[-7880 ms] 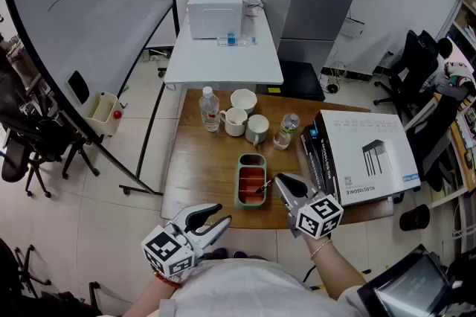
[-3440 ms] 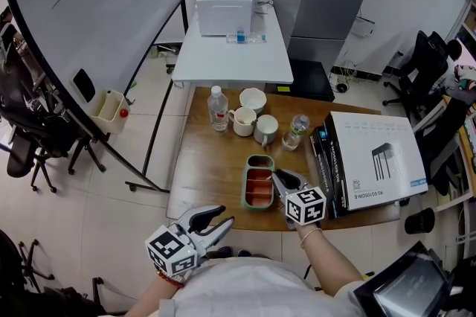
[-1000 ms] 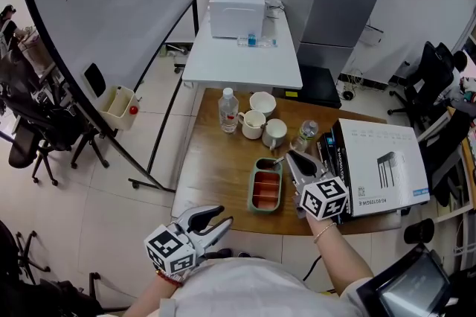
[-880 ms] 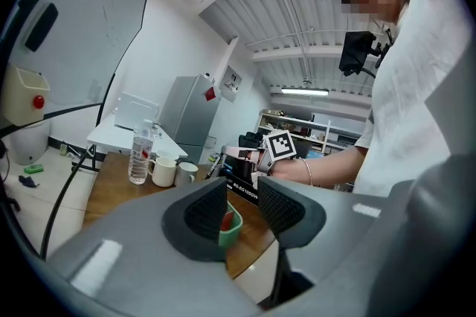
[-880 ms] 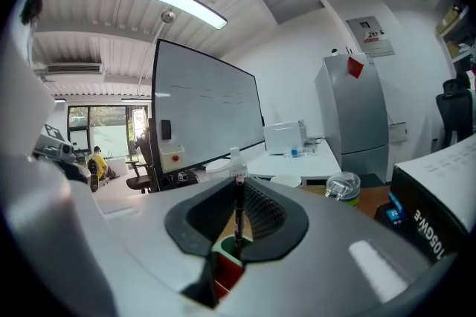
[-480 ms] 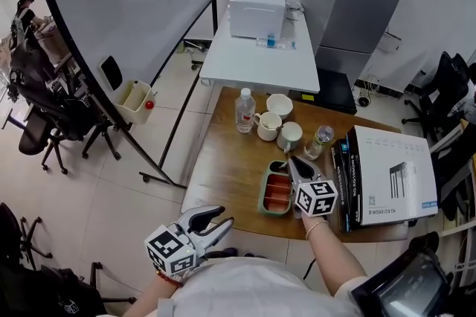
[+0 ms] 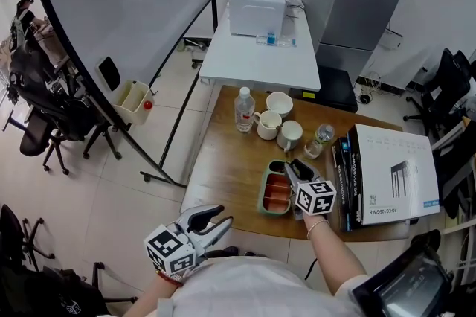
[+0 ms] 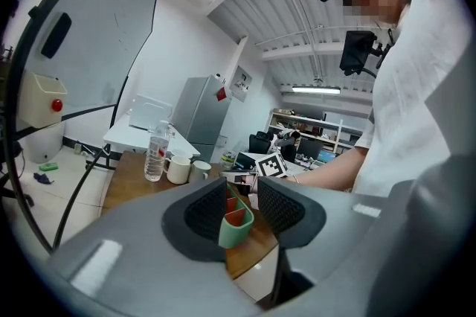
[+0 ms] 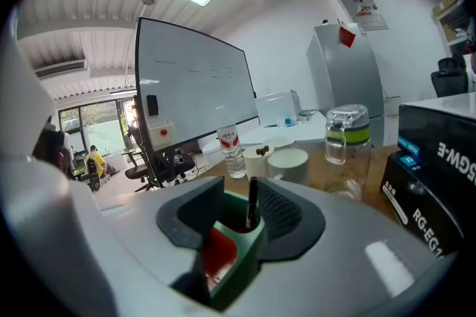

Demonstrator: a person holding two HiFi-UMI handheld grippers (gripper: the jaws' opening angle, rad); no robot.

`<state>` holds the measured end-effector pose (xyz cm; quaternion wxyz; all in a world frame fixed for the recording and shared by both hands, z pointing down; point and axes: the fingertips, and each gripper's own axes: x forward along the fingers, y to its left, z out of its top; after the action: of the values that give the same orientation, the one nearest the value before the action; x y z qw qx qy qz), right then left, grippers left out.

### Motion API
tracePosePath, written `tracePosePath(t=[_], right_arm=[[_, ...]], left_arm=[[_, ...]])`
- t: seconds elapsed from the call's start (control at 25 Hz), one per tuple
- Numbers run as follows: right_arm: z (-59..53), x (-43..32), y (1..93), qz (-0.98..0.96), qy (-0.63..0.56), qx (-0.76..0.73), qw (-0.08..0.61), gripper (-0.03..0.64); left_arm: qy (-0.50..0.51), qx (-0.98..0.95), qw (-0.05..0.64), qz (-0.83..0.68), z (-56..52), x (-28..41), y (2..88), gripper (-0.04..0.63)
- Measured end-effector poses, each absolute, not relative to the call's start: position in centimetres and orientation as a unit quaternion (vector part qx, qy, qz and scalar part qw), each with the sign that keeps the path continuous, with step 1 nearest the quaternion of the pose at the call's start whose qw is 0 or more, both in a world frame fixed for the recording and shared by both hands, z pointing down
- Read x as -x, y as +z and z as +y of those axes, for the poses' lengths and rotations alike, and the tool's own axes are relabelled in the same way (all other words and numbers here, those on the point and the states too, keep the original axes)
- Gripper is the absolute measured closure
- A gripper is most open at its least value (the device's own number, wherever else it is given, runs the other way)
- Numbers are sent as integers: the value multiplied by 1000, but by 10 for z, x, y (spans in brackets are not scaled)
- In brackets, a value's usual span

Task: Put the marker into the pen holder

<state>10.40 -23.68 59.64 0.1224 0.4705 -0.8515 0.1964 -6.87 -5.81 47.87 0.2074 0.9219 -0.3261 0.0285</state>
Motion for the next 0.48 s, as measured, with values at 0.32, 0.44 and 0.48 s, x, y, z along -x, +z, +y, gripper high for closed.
tracePosePath(t=[0.32, 0.44, 0.48], right_arm=[[-225, -126, 594, -842, 197, -487, 120, 442], [-215, -145, 584, -833, 198, -506, 102, 441], [-211, -151, 577, -831, 197, -513, 92, 442]], left_arm=[[32, -927, 211, -309, -62, 56, 478, 463], [30, -931, 210, -298, -62, 50, 480, 463], [30, -932, 210, -295, -63, 47, 480, 463]])
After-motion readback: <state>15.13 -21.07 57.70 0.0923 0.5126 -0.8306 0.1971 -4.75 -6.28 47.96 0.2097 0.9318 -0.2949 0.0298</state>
